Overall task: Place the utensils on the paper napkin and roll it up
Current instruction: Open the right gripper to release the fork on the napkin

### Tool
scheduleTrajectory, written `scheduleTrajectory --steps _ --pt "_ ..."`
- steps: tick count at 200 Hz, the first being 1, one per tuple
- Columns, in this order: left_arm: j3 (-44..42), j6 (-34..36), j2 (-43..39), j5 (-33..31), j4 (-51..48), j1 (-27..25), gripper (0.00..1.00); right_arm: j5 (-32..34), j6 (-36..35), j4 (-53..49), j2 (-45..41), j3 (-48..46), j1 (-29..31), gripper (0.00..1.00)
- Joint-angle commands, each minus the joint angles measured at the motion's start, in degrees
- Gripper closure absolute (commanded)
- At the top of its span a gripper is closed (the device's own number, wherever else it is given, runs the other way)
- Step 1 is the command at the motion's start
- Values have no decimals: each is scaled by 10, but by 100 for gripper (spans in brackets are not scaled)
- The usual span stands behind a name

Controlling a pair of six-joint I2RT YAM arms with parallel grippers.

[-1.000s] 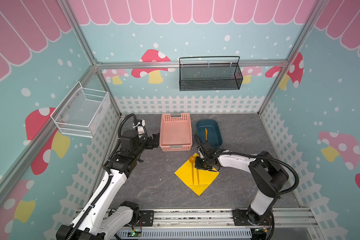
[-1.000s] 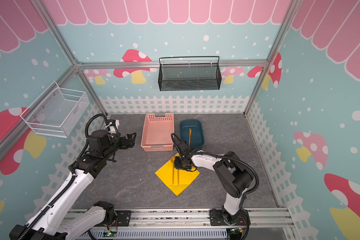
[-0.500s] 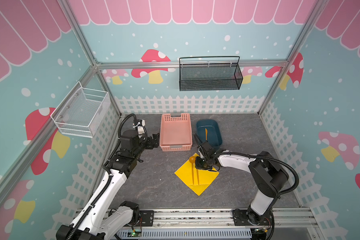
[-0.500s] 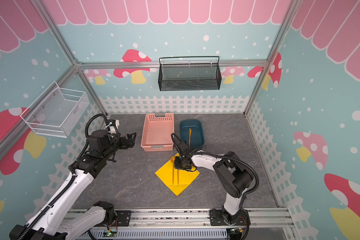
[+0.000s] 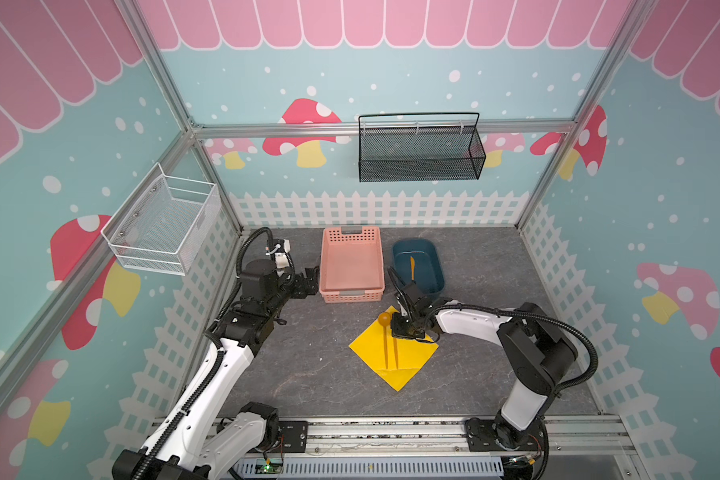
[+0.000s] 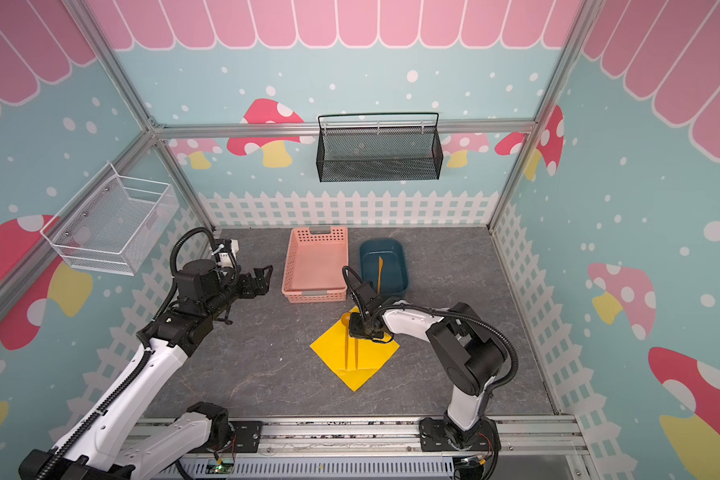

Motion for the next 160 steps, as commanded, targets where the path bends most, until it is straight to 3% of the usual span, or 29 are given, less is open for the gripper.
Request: scheduleTrajectory --steps 1,160 --pt "-3 5 1 2 5 -2 4 8 6 -2 -5 0 -4 88" --pt "-3 5 2 0 6 -2 4 -12 13 10 0 -6 -8 88"
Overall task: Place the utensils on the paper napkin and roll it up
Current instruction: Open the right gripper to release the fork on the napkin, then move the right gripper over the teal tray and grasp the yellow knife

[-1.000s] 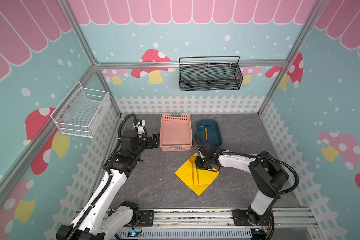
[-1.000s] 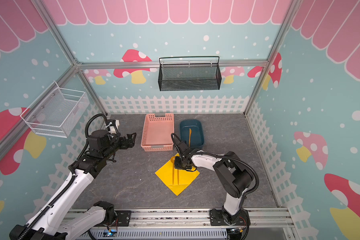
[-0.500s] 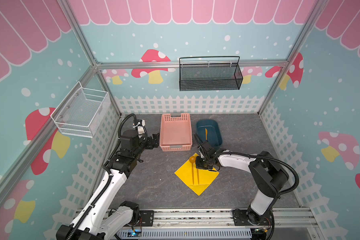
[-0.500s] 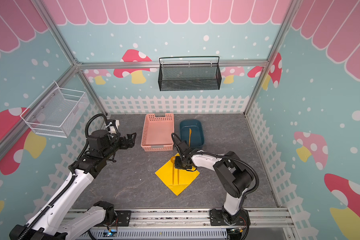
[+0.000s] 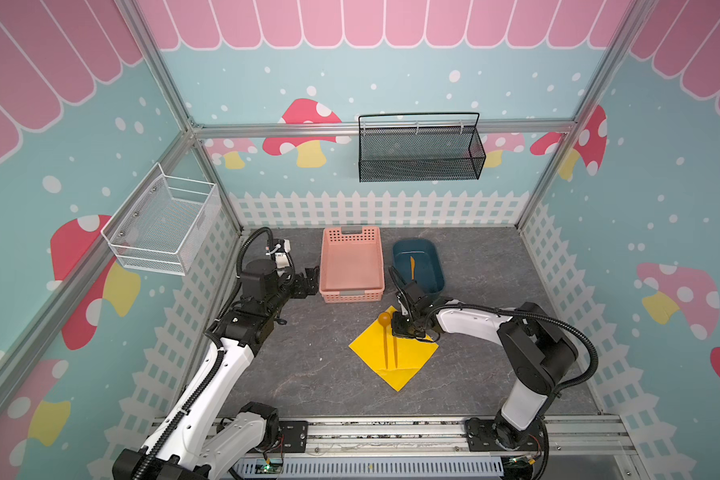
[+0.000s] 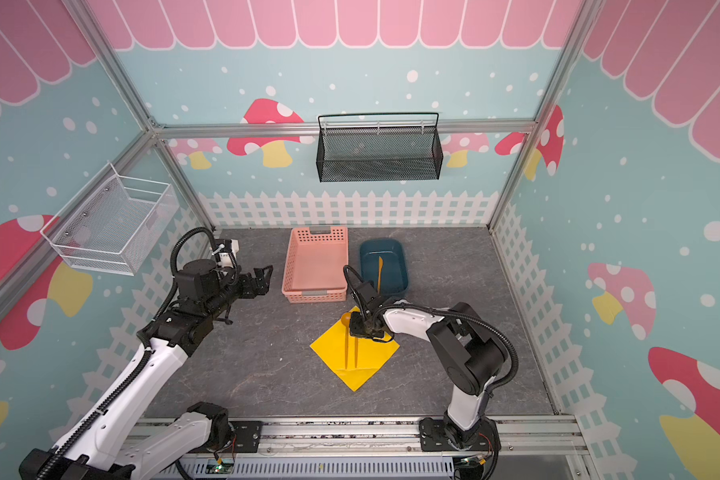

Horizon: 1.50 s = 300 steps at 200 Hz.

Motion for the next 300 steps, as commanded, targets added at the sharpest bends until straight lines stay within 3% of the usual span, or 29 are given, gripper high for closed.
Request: scheduleTrajectory --steps 1,104,238,300 --pt "-3 5 1 0 6 -2 4 -8 12 7 -1 -6 -4 88" --pt "-4 5 2 -1 5 -2 4 -15 8 8 4 -14 -3 88" --pt "-2 1 11 9 5 -2 5 19 -3 -47 -46 21 -5 69" --pt "-4 7 11 -5 5 -2 5 54 -45 -120 -75 102 -27 67"
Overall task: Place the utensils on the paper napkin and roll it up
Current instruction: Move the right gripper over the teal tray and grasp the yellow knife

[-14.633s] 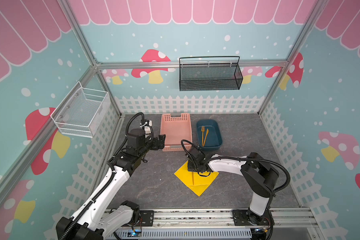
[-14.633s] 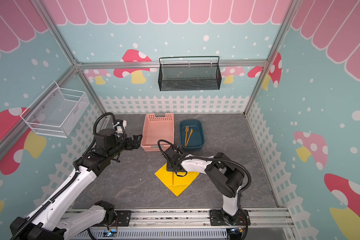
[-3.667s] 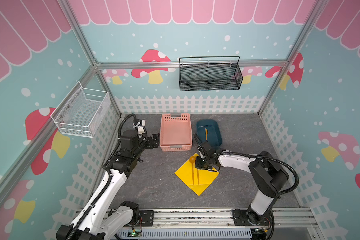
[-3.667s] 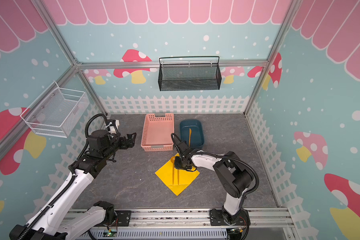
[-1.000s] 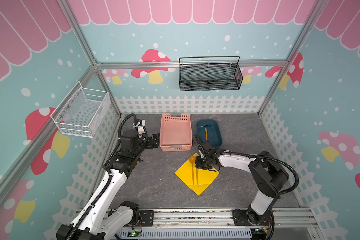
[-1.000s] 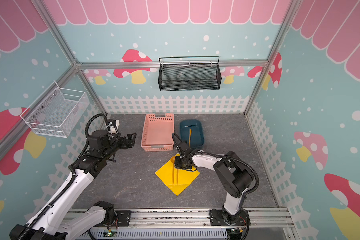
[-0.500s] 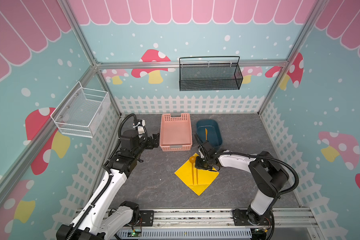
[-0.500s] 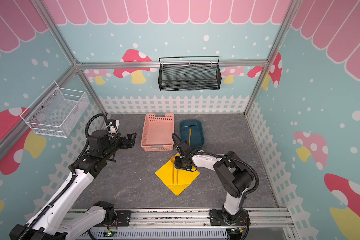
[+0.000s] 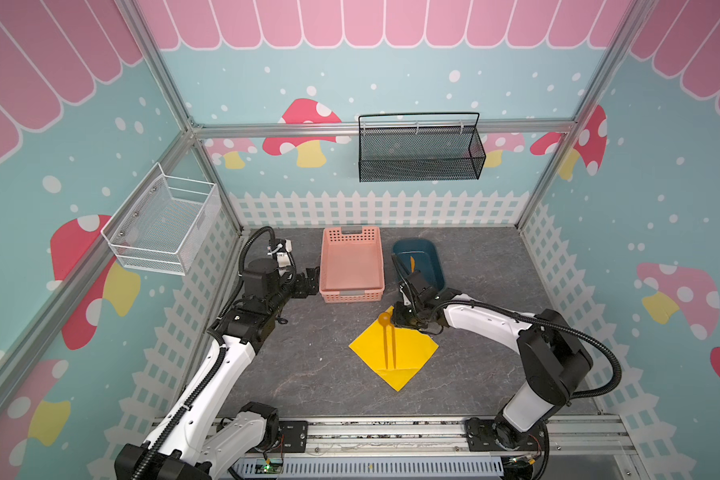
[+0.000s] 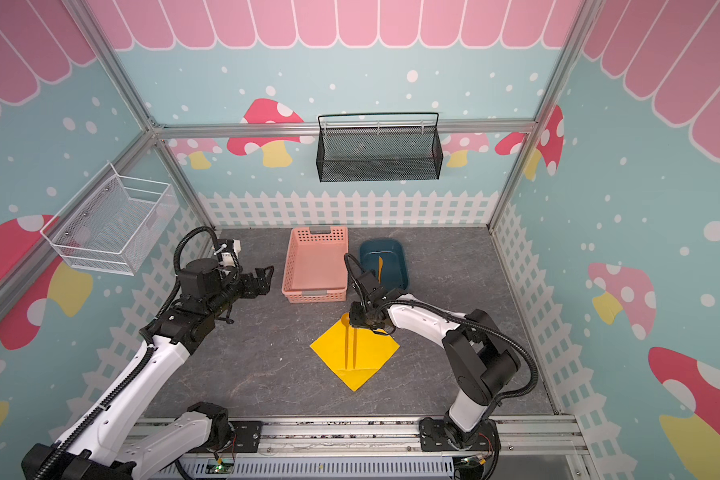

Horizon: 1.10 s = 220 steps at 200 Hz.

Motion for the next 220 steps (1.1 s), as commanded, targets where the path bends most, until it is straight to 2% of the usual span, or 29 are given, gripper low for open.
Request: scheduleTrajectory --steps 1,51,100,166,220 --pt "-4 7 0 -5 6 -2 5 26 -28 -45 -18 41 -17 67" --pt "-3 7 4 -5 6 -1 5 39 -97 -88 4 126 -77 68" --pt "-3 8 11 -6 6 0 5 51 -157 -118 79 209 -132 68" --pt "-4 10 15 -11 6 2 5 80 -184 -154 215 346 -156 69" --pt "-3 9 18 -9 5 2 5 82 -189 -177 292 413 -159 72"
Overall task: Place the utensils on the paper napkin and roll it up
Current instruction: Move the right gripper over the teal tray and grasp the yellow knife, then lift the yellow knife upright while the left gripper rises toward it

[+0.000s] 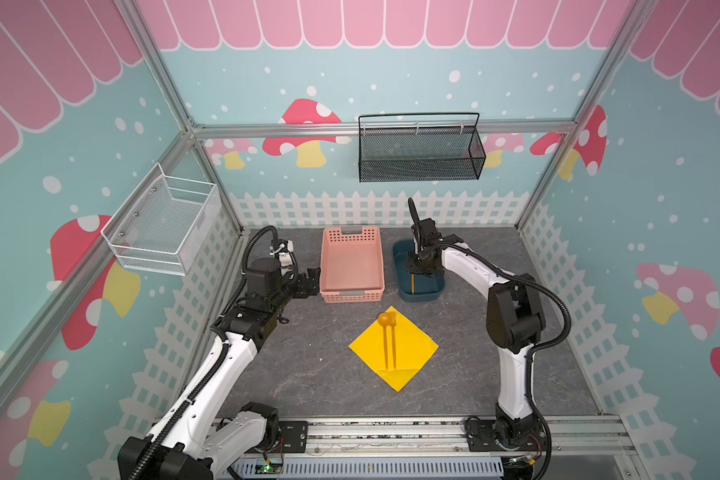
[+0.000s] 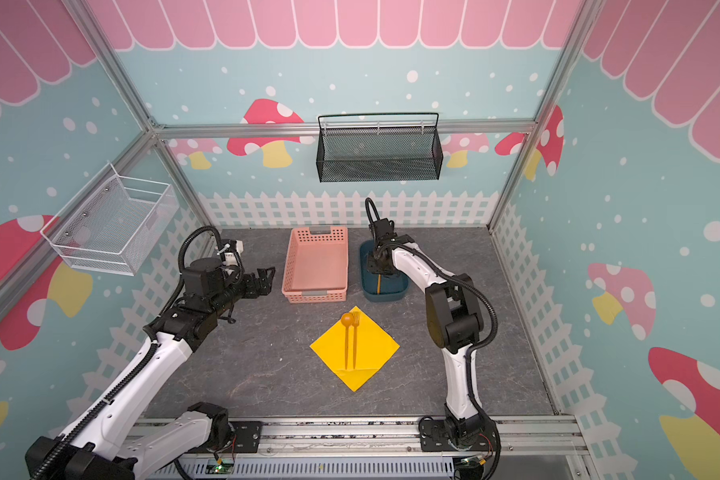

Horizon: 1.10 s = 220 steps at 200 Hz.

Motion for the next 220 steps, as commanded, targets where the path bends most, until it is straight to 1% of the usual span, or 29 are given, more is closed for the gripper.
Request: scheduleTrajectory --steps 1,67,102,173,220 --pt "-3 9 3 -6 5 2 5 9 -11 -30 34 28 -2 72" --pt "-1 5 12 5 6 2 5 21 -13 -43 101 64 -4 72" --pt "-2 6 9 -1 7 3 5 16 -13 -47 128 79 -4 73" --pt "-3 9 4 -6 6 3 5 21 -14 -49 167 80 -9 81" --pt "-3 11 1 -9 4 3 5 25 -18 -48 173 82 -13 86"
